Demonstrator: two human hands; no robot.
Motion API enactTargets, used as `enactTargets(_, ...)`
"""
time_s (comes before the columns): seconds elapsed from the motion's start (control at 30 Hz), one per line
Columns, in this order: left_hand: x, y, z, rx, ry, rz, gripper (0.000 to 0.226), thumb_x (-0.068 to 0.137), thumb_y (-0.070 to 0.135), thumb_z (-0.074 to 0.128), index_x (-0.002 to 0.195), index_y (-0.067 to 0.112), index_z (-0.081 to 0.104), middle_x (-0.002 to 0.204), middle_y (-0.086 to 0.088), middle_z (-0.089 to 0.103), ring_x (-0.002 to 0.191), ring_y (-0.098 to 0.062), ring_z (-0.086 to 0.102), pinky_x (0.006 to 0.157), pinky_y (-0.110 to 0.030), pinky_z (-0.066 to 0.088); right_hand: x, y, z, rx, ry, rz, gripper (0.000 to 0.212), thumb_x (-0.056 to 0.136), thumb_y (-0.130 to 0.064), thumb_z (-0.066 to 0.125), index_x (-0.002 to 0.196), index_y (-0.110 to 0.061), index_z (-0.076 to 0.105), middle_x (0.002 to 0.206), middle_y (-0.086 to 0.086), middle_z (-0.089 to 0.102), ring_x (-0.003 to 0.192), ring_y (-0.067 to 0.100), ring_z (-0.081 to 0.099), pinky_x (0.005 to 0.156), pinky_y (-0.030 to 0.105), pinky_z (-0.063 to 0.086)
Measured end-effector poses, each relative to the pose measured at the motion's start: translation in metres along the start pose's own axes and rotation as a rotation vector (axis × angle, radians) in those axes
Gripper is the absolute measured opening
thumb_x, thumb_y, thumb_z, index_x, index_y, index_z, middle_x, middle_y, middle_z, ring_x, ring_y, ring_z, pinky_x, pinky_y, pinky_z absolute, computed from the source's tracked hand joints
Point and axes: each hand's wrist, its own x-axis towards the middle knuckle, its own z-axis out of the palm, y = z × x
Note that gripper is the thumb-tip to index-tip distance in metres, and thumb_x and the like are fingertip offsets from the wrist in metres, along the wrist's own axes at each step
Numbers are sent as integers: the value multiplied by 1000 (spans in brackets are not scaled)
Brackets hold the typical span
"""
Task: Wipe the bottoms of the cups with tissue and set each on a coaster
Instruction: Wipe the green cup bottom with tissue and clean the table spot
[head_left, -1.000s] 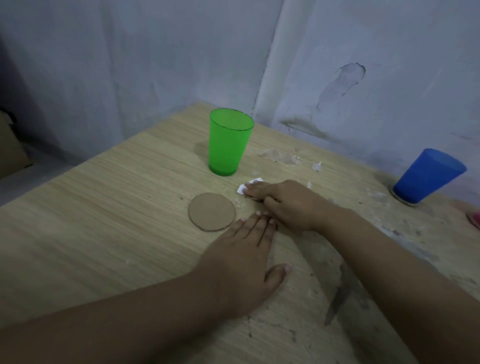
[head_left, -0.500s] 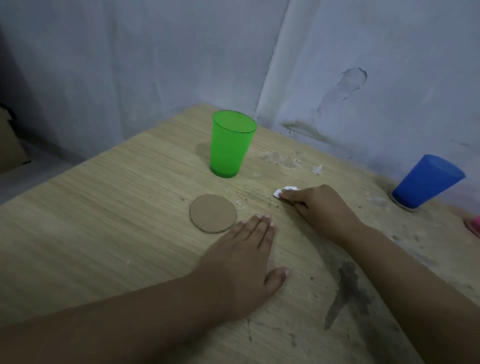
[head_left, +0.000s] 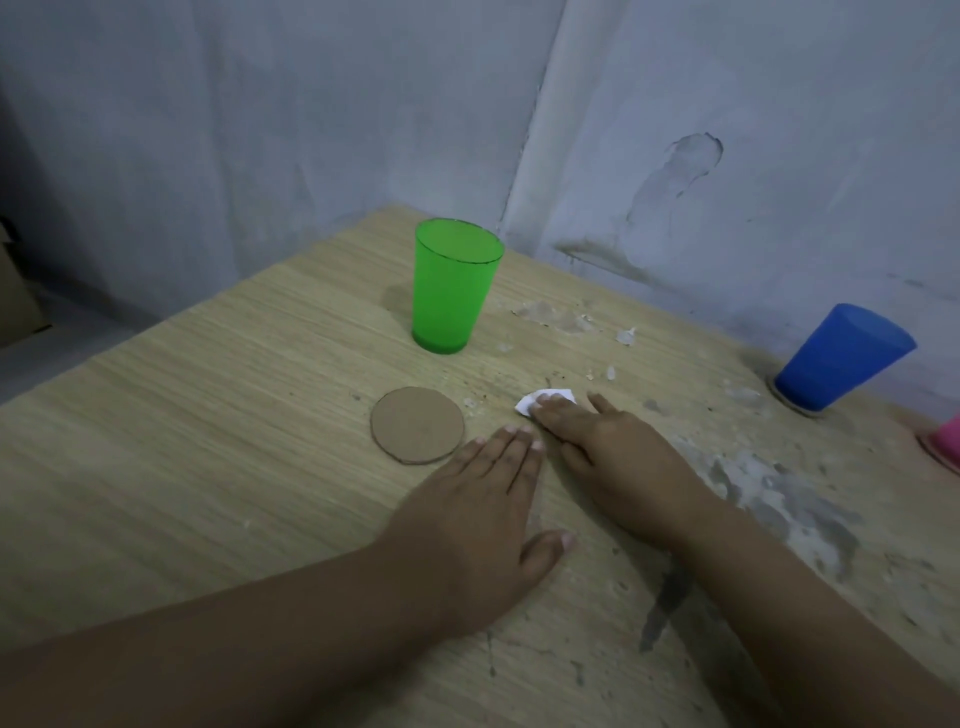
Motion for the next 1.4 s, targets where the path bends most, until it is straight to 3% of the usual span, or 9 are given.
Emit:
enactTargets(0.13, 0, 0, 0, 11, 11, 5, 76, 93, 59, 15, 149, 12, -5, 159, -5, -10, 144, -11, -14, 107, -23, -18, 8, 5, 2, -47, -28, 23, 48, 99, -22, 26, 146, -19, 24, 156, 0, 23, 143, 9, 17, 114, 19, -1)
enactTargets(0.33, 0, 0, 1, -1, 31, 9, 76, 94, 58, 17, 150, 12, -4, 159, -5, -9, 145, -12, -13, 106, -22, -19, 25, 6, 4, -137, -35, 70, 49, 98, -22, 24, 145, -9, 24, 154, 13, 24, 144, 22, 17, 117, 35, 6)
enactTargets(0.4, 0, -1, 1, -8, 24, 8, 76, 94, 58, 17, 150, 12, -4, 159, -5, -8, 144, -12, -13, 108, -23, -17, 31, 2, 4, -72, -31, 94, 45, 98, -20, 25, 140, -5, 32, 150, 16, 31, 139, 26, 28, 114, 35, 16)
enactTargets(0.53, 0, -2, 2, -4, 36, 8, 75, 94, 58, 18, 150, 12, -2, 159, -5, -8, 145, -11, -13, 107, -23, -18, 40, -6, -3, 52, -13, 156, 35, 98, -16, 28, 124, -3, 48, 131, 17, 47, 114, 32, 48, 93, 35, 39)
enactTargets(0.6, -1, -1, 2, 6, 42, 11, 75, 94, 58, 18, 150, 12, -2, 159, -5, -7, 145, -12, -12, 106, -22, -19, 38, -3, -5, 82, -29, 139, 38, 99, -18, 28, 130, -8, 46, 139, 13, 44, 117, 29, 48, 90, 31, 37)
enactTargets(0.77, -1, 0, 1, 10, 37, 15, 75, 94, 58, 16, 150, 12, -4, 159, -5, -8, 145, -12, -13, 105, -22, -19, 8, 12, -7, 182, -70, 30, 44, 98, -17, 33, 142, -22, 36, 153, -6, 28, 139, 10, 28, 110, 21, 18)
enactTargets(0.93, 0, 0, 0, 12, 26, 10, 75, 94, 58, 16, 149, 12, -5, 159, -5, -10, 144, -12, -14, 108, -24, -16, 14, 25, -3, 38, -100, 27, 49, 99, -19, 28, 147, -21, 20, 157, -2, 15, 144, 8, 10, 111, 17, -1)
enactTargets(1.1, 0, 0, 1, 21, 34, 10, 75, 94, 58, 16, 150, 12, -4, 159, -5, -8, 145, -12, -13, 108, -24, -17, 40, 10, 2, 127, -72, 99, 46, 100, -19, 26, 146, -13, 25, 157, 4, 16, 144, 9, 13, 109, 16, 8)
enactTargets(1.4, 0, 0, 1, 36, 50, 19, 78, 91, 60, 12, 150, 11, -2, 160, -6, -4, 145, -12, -10, 101, -21, -25, 11, 6, -8, 150, -113, -10, 47, 98, -18, 33, 144, -25, 30, 155, -9, 20, 141, 4, 19, 110, 16, 13)
